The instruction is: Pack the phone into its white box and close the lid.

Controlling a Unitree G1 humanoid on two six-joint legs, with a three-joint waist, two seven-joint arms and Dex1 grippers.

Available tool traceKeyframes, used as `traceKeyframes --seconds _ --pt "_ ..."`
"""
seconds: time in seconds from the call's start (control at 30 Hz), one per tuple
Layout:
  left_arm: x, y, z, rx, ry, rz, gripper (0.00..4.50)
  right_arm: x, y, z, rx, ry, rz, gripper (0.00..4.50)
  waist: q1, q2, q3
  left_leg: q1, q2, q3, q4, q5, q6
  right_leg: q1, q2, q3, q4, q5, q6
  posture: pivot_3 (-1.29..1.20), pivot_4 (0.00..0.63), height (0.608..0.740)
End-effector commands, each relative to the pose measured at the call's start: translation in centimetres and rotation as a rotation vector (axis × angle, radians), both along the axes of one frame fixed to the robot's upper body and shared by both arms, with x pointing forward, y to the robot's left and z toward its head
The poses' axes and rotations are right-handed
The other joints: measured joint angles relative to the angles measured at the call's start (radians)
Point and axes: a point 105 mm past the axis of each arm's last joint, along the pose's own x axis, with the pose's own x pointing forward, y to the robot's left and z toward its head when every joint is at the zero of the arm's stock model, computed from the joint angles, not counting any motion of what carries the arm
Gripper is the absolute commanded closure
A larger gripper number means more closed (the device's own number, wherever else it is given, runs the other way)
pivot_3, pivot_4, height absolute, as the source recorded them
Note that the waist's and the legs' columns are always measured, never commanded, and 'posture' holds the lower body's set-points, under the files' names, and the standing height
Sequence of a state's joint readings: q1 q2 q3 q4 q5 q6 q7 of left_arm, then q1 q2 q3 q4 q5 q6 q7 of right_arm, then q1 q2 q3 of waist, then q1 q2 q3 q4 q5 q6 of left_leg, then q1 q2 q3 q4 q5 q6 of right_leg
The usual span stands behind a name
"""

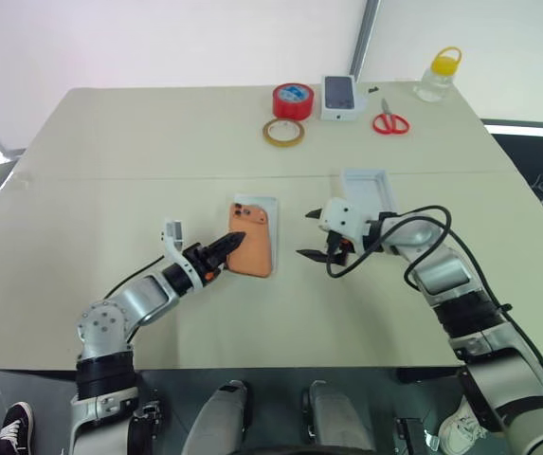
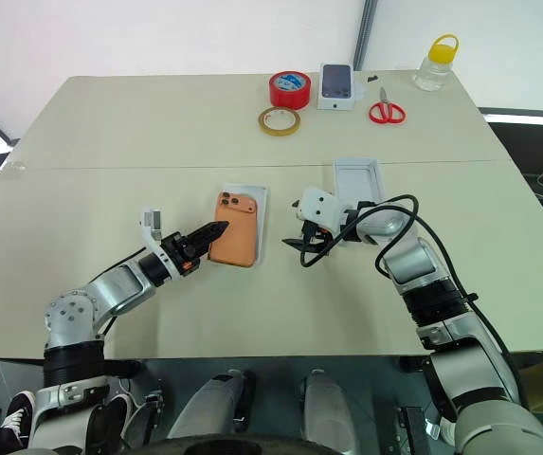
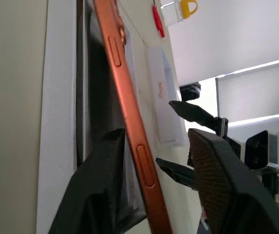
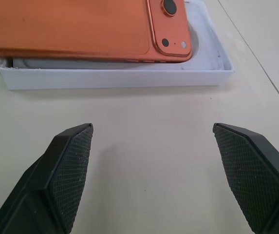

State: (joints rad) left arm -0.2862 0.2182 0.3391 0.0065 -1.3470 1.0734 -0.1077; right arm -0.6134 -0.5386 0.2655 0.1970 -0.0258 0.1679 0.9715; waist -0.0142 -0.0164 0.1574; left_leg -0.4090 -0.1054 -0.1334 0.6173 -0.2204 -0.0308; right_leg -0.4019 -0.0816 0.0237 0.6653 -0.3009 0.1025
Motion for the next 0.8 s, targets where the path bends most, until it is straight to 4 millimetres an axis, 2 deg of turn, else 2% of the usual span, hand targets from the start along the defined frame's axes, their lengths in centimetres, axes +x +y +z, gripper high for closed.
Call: traceKeyframes --seconds 0.03,0.27,0.37,0.43,0.47,0.5,0.6,0.63,0.8 --pt "-0.1 0.4 0.9 -0.001 -0.034 0.006 2.35 0.1 0.8 1.8 0.015 -0.073 0.029 0.36 0.0 0.0 0.0 0.0 0.0 0.0 0.0 0.0 0.0 0.0 0.0 0.0 0.0 0.0 0.0 0.0 0.15 0.74" --pt "-0.3 0.1 0.4 0.028 0.0 -0.01 2.35 0.1 1.0 1.9 0.018 -0.078 0.034 0.36 0.001 0.0 0.0 0.0 0.0 0.0 0.0 0.0 0.0 0.0 0.0 0.0 0.0 0.0 0.0 0.0 0.15 0.74" --pt "-0.3 -0.1 0.4 0.03 0.02 -0.021 3.22 0.1 1.1 1.9 0.02 -0.078 0.035 0.36 0.0 0.0 0.0 0.0 0.0 0.0 0.0 0.0 0.0 0.0 0.0 0.0 0.0 0.0 0.0 0.0 0.15 0.74" --pt "-0.3 -0.3 0.3 0.014 0.046 -0.033 3.22 0.1 1.1 2.0 0.019 -0.08 0.035 0.36 0.001 0.0 0.0 0.0 0.0 0.0 0.0 0.0 0.0 0.0 0.0 0.0 0.0 0.0 0.0 0.0 0.15 0.74" --pt "-0.4 -0.5 0.2 0.021 0.05 -0.049 4.0 0.1 1.2 2.0 0.019 -0.081 0.036 0.36 0.001 0.0 0.0 0.0 0.0 0.0 0.0 0.0 0.0 0.0 0.0 0.0 0.0 0.0 0.0 0.0 0.15 0.74" --pt "-0.5 -0.7 0.1 0.035 0.051 -0.061 4.21 0.0 1.2 2.0 0.019 -0.081 0.037 0.36 0.001 0.0 0.0 0.0 0.0 0.0 0.0 0.0 0.0 0.0 0.0 0.0 0.0 0.0 0.0 0.0 0.15 0.74" --pt "-0.5 -0.8 -0.5 0.072 0.08 -0.069 4.21 0.0 1.2 2.2 0.019 -0.085 0.039 0.36 -0.001 0.0 0.0 0.0 0.0 0.0 0.001 0.0 0.0 0.001 0.0 0.0 0.0 0.0 0.0 0.0 0.15 0.74" --pt "-0.5 -0.7 -0.5 0.06 0.086 -0.066 4.36 0.1 1.2 2.2 0.015 -0.088 0.038 0.36 -0.002 0.0 0.0 0.0 0.0 0.0 0.001 0.0 0.0 0.001 0.0 0.0 0.0 0.0 0.0 0.0 0.15 0.74" --pt "-0.3 -0.4 -0.2 0.029 0.088 -0.046 4.36 0.0 1.4 2.2 0.021 -0.086 0.04 0.36 -0.002 0.0 0.0 0.0 0.0 0.0 0.001 0.0 0.0 0.001 0.0 0.0 0.0 0.0 0.0 0.0 0.15 0.74"
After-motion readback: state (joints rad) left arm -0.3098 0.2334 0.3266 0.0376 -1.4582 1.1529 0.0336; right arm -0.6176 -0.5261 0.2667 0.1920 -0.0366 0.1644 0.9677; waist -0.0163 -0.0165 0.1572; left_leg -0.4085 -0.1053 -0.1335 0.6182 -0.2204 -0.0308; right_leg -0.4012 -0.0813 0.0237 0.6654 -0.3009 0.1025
